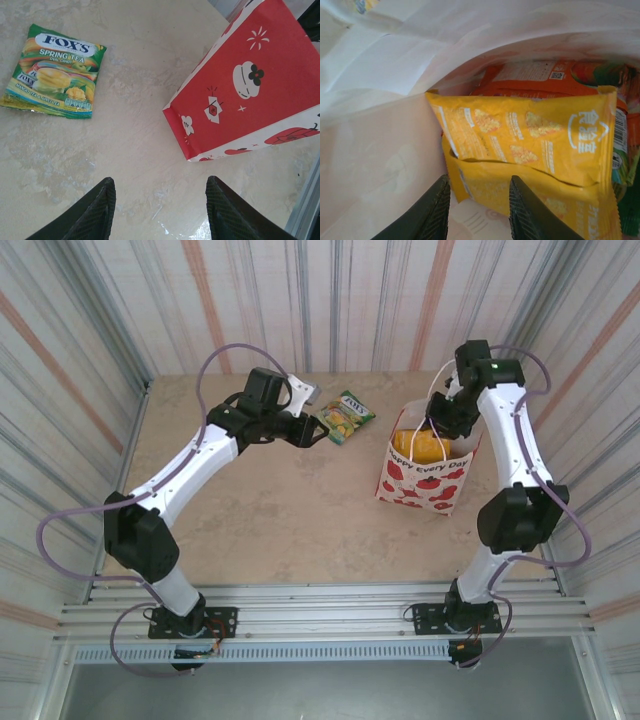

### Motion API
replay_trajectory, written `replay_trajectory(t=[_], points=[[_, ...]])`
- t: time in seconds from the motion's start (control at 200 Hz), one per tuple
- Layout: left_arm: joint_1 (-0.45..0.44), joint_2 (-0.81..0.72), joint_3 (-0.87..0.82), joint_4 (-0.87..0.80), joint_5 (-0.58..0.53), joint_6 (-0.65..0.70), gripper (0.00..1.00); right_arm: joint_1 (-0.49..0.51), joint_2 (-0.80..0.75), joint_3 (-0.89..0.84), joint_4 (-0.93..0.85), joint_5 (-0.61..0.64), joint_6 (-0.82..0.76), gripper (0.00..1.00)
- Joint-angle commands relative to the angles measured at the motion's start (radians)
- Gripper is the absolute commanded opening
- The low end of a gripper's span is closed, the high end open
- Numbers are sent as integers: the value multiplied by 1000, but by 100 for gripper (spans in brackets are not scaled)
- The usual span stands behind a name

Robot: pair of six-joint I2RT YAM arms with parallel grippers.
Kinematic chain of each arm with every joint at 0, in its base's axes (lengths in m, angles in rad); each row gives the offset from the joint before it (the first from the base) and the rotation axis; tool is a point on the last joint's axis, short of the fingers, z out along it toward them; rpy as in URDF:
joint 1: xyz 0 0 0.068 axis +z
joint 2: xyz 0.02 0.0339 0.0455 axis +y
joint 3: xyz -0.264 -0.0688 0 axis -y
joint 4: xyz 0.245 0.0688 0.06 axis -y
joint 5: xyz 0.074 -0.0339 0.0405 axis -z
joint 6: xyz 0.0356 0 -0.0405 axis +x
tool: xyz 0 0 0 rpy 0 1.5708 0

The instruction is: Place the snacks into the paper bag

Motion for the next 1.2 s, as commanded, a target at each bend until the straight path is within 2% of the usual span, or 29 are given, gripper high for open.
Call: replay_trajectory(t=[0.0,0.21,0.456,0.616,0.822,1.042,1.193], points=[[10,2,-12,6,31,-14,52,16,0,-18,-11,1,-23,36],[11,21,-5,10,50,-18,52,15,-11,-67,-11,24,-22,39],[12,42,-3,26,46,-39,52,18,37,-134,-10,107,-36,41],[45,113,32,-12,-5,-193,51,17,84,-181,31,126,-44,45],[125,171,-31,91,67,-418,51,16,73,-132,14,117,-50,49],[148,268,-10,155,89,-526,50,1,-54,32,-21,63,-50,50],[151,357,44,187,73,-576,48,1,-185,45,39,34,-45,50]])
